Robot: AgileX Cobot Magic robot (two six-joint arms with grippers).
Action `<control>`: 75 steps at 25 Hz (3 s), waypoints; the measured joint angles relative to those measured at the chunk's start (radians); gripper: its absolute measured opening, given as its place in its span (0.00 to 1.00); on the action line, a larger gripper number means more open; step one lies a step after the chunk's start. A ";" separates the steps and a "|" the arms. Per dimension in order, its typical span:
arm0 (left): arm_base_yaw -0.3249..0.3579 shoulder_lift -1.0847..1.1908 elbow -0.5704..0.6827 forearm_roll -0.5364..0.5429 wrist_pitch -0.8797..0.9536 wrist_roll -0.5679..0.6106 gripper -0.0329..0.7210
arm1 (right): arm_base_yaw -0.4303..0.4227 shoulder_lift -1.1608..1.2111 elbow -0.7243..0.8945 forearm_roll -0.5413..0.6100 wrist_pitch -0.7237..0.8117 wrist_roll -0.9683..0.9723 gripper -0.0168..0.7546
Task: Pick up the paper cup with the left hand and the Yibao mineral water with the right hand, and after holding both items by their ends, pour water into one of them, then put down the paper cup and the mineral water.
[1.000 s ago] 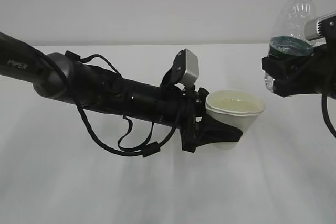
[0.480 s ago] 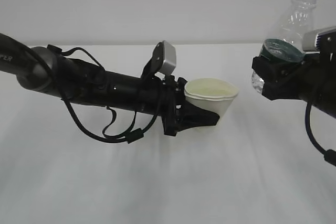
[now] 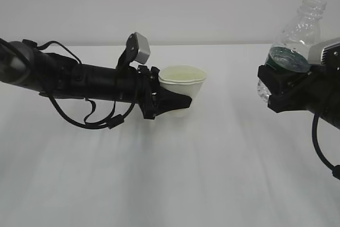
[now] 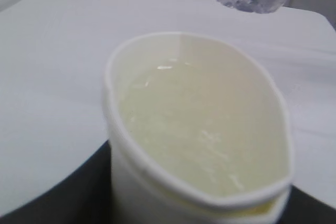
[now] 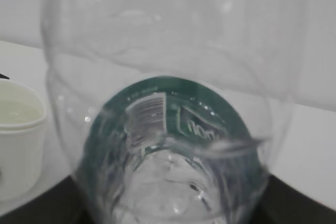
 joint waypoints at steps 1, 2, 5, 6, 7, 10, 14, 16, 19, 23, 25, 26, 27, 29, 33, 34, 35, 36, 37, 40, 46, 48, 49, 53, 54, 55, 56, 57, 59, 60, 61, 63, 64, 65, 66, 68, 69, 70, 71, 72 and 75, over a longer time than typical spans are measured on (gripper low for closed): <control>0.011 0.000 0.000 -0.005 0.007 0.007 0.60 | 0.000 0.000 0.000 0.000 0.000 -0.002 0.54; 0.022 0.002 0.000 -0.009 0.011 0.015 0.60 | 0.000 0.000 0.001 0.000 0.000 -0.004 0.54; 0.057 0.002 0.000 -0.027 0.010 0.024 0.60 | 0.000 0.000 0.001 0.000 0.002 -0.011 0.54; 0.074 0.002 0.000 -0.033 0.002 0.025 0.60 | 0.000 0.000 0.001 0.000 0.006 -0.015 0.54; 0.092 0.002 0.000 -0.041 -0.007 0.027 0.60 | 0.000 0.000 0.001 0.000 0.013 -0.018 0.54; 0.148 0.002 0.000 -0.049 -0.036 0.029 0.60 | 0.000 0.000 0.001 0.000 0.034 -0.024 0.54; 0.221 0.002 0.005 -0.053 -0.047 0.066 0.59 | 0.000 0.000 0.001 -0.002 0.037 -0.026 0.54; 0.254 0.002 0.023 -0.065 -0.049 0.086 0.59 | 0.000 0.000 0.001 -0.003 0.037 -0.027 0.54; 0.307 0.002 0.064 -0.106 -0.059 0.136 0.59 | 0.000 0.000 0.001 -0.003 0.037 -0.028 0.54; 0.370 0.002 0.127 -0.190 -0.100 0.203 0.58 | 0.000 0.000 0.001 -0.006 0.040 -0.030 0.54; 0.391 0.002 0.155 -0.228 -0.102 0.241 0.57 | 0.000 0.000 0.001 -0.006 0.042 -0.030 0.54; 0.393 0.002 0.167 -0.239 -0.102 0.255 0.57 | 0.000 0.000 0.001 -0.008 0.043 -0.030 0.54; 0.395 0.002 0.178 -0.250 -0.102 0.271 0.57 | 0.000 0.000 0.001 -0.010 0.045 -0.030 0.54; 0.395 0.002 0.197 -0.276 -0.102 0.297 0.57 | 0.000 0.000 0.001 -0.014 0.048 -0.032 0.54; 0.395 0.002 0.242 -0.348 -0.102 0.344 0.57 | 0.000 0.000 0.001 -0.023 0.054 -0.032 0.54; 0.395 0.002 0.255 -0.366 -0.102 0.356 0.57 | 0.000 0.000 0.001 -0.027 0.054 -0.032 0.54; 0.395 0.002 0.263 -0.377 -0.102 0.364 0.57 | 0.000 0.000 0.001 -0.027 0.056 -0.032 0.54; 0.395 0.002 0.269 -0.390 -0.102 0.369 0.57 | 0.000 0.000 0.001 -0.029 0.057 -0.032 0.54; 0.395 0.002 0.276 -0.406 -0.102 0.374 0.57 | 0.000 0.000 0.001 -0.029 0.059 -0.032 0.54; 0.395 0.002 0.285 -0.420 -0.102 0.389 0.57 | 0.000 0.000 0.001 -0.029 0.061 -0.034 0.54; 0.395 0.027 0.285 -0.444 -0.109 0.395 0.61 | 0.000 0.000 0.001 -0.031 0.063 -0.034 0.54; 0.395 0.056 0.285 -0.453 -0.109 0.395 0.61 | 0.000 0.000 0.001 -0.033 0.066 -0.034 0.54; 0.395 0.067 0.285 -0.461 -0.109 0.398 0.61 | 0.000 0.000 0.001 -0.033 0.068 -0.034 0.54; 0.395 0.099 0.285 -0.487 -0.118 0.426 0.61 | 0.000 0.000 0.001 -0.033 0.068 -0.034 0.54; 0.395 0.103 0.285 -0.490 -0.126 0.435 0.61 | 0.000 0.000 0.001 -0.033 0.068 -0.034 0.54; 0.395 0.108 0.285 -0.493 -0.133 0.441 0.61 | 0.000 0.000 0.001 -0.034 0.068 -0.034 0.54; 0.395 0.110 0.285 -0.494 -0.137 0.450 0.61 | 0.000 0.000 0.001 -0.034 0.068 -0.034 0.54; 0.395 0.110 0.285 -0.494 -0.138 0.457 0.61 | 0.000 0.000 0.001 -0.034 0.068 -0.034 0.54; 0.395 0.111 0.285 -0.494 -0.141 0.470 0.61 | 0.000 0.000 0.001 -0.034 0.070 -0.034 0.54; 0.395 0.111 0.285 -0.494 -0.141 0.474 0.61 | 0.000 0.000 0.001 -0.034 0.070 -0.034 0.54; 0.395 0.111 0.285 -0.494 -0.141 0.478 0.61 | 0.000 0.000 0.001 -0.034 0.070 -0.034 0.54; 0.395 0.111 0.285 -0.494 -0.141 0.483 0.62 | 0.000 0.000 0.001 -0.034 0.070 -0.034 0.54; 0.395 0.111 0.285 -0.494 -0.141 0.483 0.62 | 0.000 0.000 0.001 -0.034 0.070 -0.034 0.54; 0.395 0.111 0.285 -0.492 -0.141 0.483 0.64 | 0.000 0.000 0.001 -0.034 0.070 -0.034 0.54; 0.395 0.111 0.285 -0.492 -0.141 0.485 0.66 | 0.000 0.000 0.001 -0.034 0.070 -0.034 0.54; 0.395 0.111 0.285 -0.489 -0.139 0.485 0.71 | 0.000 0.000 0.001 -0.034 0.070 -0.034 0.54; 0.395 0.112 0.285 -0.489 -0.137 0.485 0.73 | 0.000 0.000 0.001 -0.034 0.070 -0.034 0.54; 0.395 0.114 0.285 -0.487 -0.137 0.485 0.75 | 0.000 0.000 0.001 -0.035 0.070 -0.034 0.54; 0.395 0.114 0.285 -0.483 -0.137 0.485 0.77 | 0.000 0.000 0.001 -0.035 0.070 -0.034 0.54; 0.395 0.114 0.285 -0.474 -0.137 0.485 0.79 | 0.000 0.000 0.001 -0.035 0.070 -0.034 0.54; 0.395 0.114 0.285 -0.453 -0.137 0.486 0.83 | 0.000 0.000 0.001 -0.035 0.070 -0.034 0.54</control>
